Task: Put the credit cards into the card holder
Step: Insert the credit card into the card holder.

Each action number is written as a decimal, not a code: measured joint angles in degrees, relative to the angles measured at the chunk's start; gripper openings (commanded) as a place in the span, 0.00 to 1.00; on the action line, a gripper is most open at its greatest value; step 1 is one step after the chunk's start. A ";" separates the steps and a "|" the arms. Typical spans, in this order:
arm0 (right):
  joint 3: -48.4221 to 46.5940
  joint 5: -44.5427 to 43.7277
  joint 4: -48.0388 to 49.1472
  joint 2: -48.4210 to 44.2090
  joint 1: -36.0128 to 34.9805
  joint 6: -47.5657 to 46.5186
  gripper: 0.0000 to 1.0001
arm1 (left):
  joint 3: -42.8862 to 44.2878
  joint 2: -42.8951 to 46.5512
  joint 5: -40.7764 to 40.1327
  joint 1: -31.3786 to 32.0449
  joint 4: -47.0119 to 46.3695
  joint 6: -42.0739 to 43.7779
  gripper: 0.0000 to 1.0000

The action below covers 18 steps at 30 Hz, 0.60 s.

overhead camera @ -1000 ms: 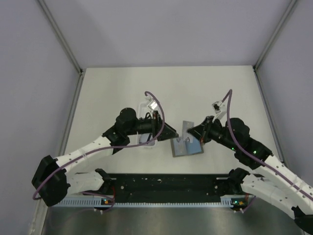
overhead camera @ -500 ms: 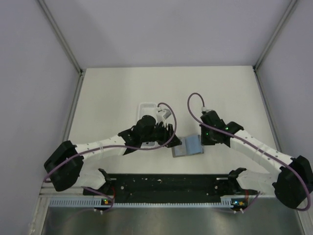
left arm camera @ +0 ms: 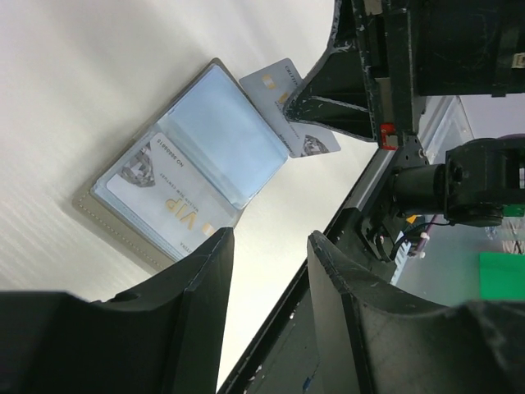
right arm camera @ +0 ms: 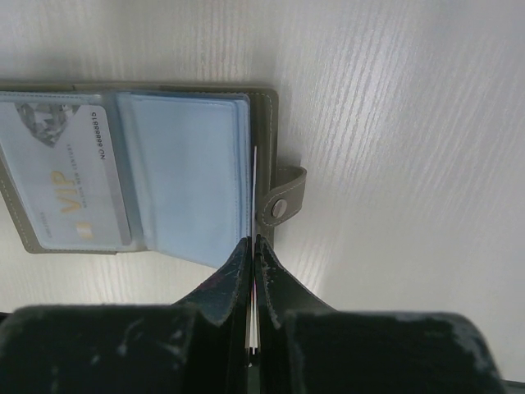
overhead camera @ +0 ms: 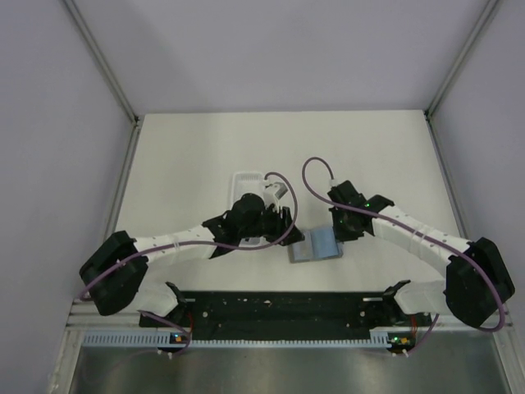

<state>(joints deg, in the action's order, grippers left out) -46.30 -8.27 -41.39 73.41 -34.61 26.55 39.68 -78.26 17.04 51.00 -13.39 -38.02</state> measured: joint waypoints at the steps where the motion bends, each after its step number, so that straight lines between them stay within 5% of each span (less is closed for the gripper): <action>1: 0.00 0.26 0.04 0.11 0.00 0.00 0.00 | 0.00 -0.61 0.02 0.00 -0.33 -0.04 0.45; 18: 0.26 3.96 3.37 0.37 0.04 0.55 0.00 | 0.13 -15.12 0.35 3.10 -14.56 -0.35 0.32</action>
<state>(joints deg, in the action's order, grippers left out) -46.04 -4.32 -38.02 73.78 -34.57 27.09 39.81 -93.38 17.39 54.11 -27.94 -38.37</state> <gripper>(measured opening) 0.006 0.326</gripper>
